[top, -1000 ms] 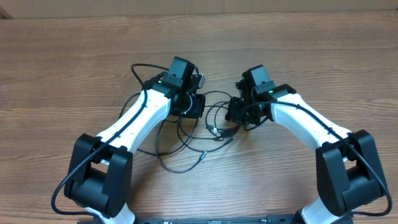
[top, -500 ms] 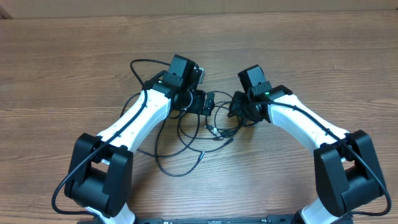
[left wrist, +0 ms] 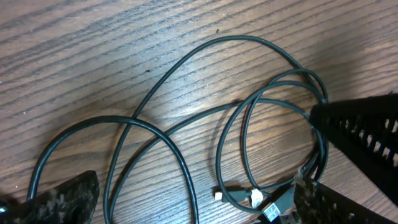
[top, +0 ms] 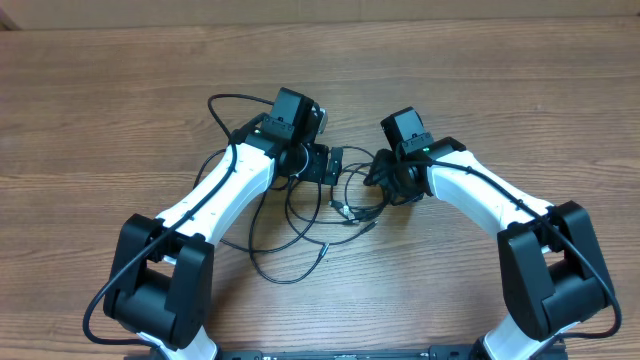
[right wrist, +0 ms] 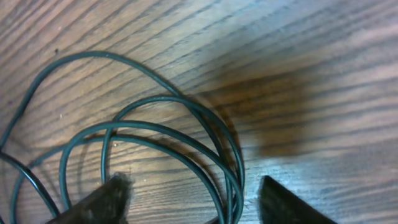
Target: Untangle cables
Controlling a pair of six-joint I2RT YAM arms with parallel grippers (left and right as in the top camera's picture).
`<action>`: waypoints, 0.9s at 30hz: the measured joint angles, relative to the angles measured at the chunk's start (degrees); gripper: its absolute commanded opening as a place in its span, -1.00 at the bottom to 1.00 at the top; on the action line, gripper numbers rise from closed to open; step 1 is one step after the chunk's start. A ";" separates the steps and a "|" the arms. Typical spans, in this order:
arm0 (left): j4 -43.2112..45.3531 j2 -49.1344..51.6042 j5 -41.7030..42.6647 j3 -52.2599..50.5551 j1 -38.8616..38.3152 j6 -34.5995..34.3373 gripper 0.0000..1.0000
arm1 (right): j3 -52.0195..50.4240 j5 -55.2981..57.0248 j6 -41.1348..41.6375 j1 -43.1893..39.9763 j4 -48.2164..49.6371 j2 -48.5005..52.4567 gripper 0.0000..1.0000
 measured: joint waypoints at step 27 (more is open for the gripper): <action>-0.02 0.00 -0.15 0.00 0.00 0.00 0.99 | 0.09 -14.56 -5.84 -0.24 -1.79 3.58 -0.31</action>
